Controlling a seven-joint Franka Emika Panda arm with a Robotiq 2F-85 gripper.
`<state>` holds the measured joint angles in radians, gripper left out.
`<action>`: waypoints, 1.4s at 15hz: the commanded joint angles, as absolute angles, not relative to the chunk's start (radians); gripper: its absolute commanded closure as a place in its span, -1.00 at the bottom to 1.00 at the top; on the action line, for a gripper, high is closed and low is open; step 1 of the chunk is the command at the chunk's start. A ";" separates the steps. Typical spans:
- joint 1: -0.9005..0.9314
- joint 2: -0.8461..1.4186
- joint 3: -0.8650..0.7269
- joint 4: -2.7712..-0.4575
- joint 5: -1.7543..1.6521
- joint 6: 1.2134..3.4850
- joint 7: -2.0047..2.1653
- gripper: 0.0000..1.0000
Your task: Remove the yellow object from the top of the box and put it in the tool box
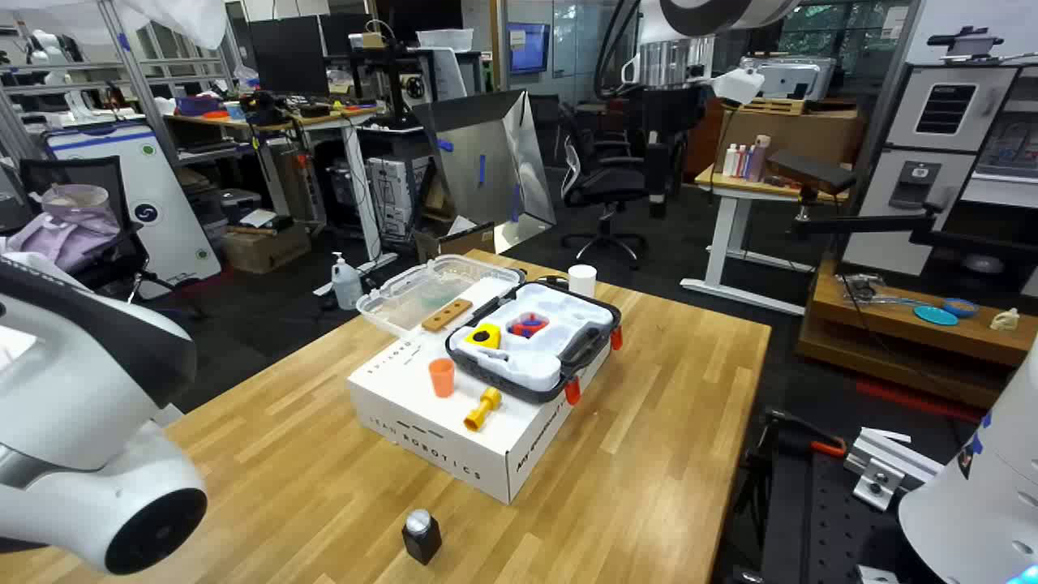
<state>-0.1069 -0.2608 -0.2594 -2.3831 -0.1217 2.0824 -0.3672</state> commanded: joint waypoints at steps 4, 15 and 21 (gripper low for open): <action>-0.096 -0.231 -0.227 -2.358 -0.086 2.084 -0.405 -1.00; -0.051 -0.162 -0.150 -2.324 -0.089 2.117 -0.396 -1.00; -0.041 -0.134 -0.152 -2.298 -0.026 2.124 -0.413 -1.00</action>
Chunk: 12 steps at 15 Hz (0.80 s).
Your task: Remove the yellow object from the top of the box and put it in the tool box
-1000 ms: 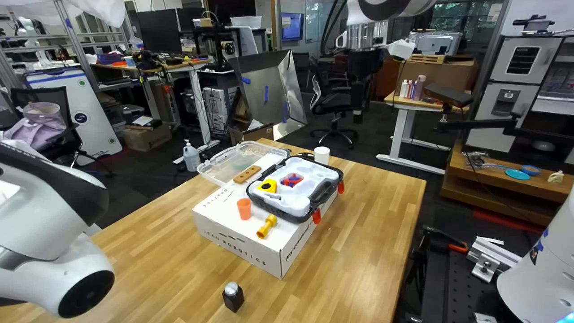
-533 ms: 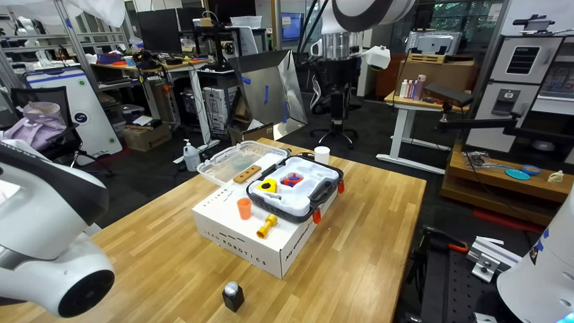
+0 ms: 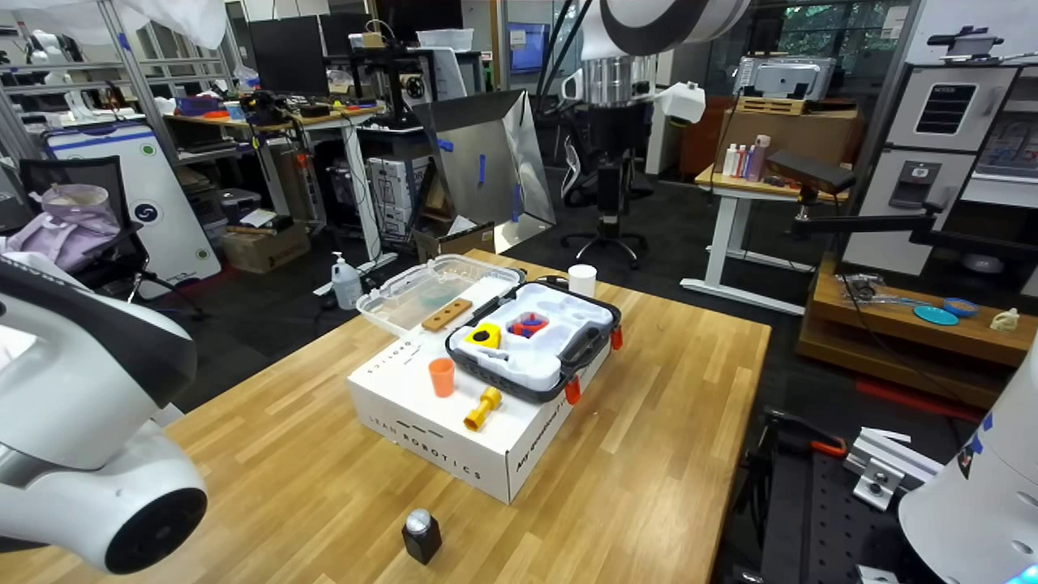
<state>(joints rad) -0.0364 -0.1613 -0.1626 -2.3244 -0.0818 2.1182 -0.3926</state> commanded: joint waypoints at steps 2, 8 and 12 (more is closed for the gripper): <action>-0.025 -0.095 -0.147 -2.260 0.058 2.123 -0.435 -1.00; 0.010 0.031 -0.056 -2.124 0.096 2.149 -0.417 -1.00; 0.004 0.030 -0.040 -2.133 0.089 2.155 -0.404 -1.00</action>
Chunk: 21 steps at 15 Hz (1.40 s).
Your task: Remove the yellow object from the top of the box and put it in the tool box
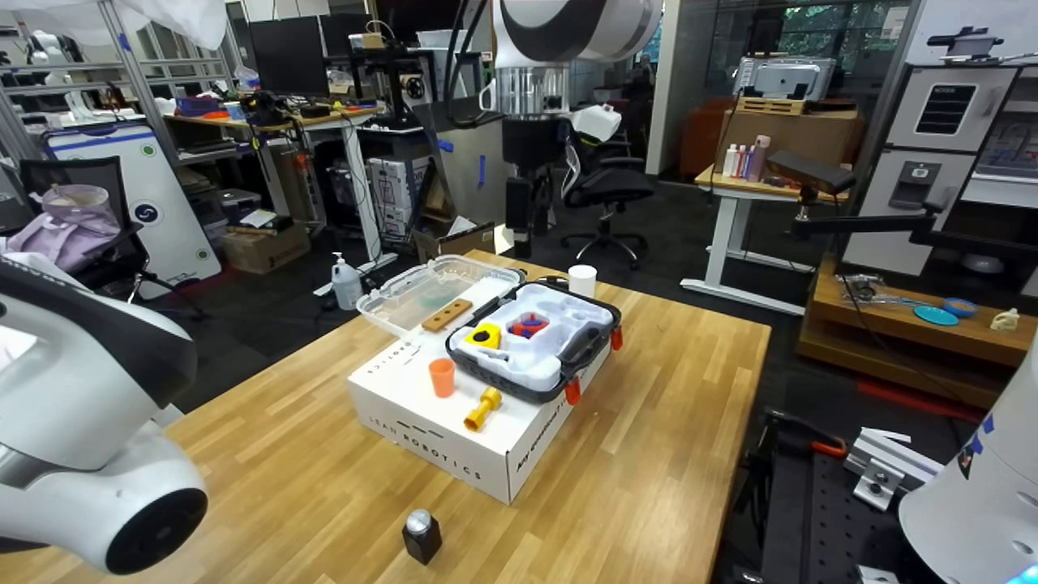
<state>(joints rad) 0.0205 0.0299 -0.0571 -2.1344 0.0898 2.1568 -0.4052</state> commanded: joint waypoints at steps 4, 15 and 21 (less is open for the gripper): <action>0.001 0.030 -0.043 -2.132 0.089 2.155 -0.405 -1.00; 0.062 0.094 0.051 -2.112 0.058 2.238 -0.392 -1.00; 0.070 0.120 0.084 -2.122 0.077 2.245 -0.396 -1.00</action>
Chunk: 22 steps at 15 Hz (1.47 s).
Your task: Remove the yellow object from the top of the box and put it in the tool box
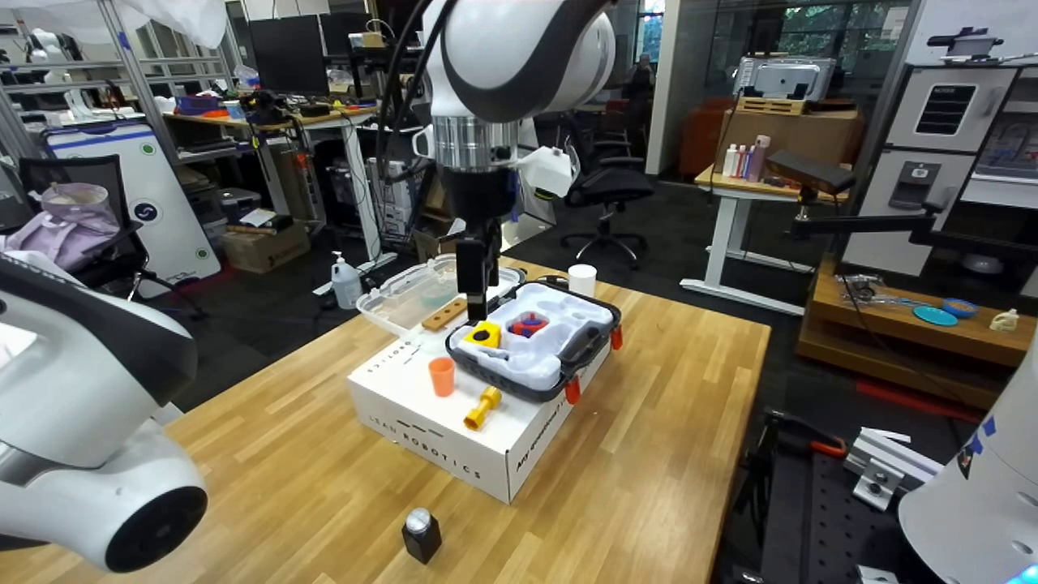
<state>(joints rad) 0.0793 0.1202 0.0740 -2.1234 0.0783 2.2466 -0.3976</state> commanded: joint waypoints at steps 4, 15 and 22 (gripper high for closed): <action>0.068 0.118 0.083 -2.122 0.077 2.245 -0.396 -1.00; 0.062 0.173 0.117 -2.046 0.104 2.084 -0.703 -1.00; 0.067 0.185 0.117 -2.047 0.099 2.089 -0.723 -1.00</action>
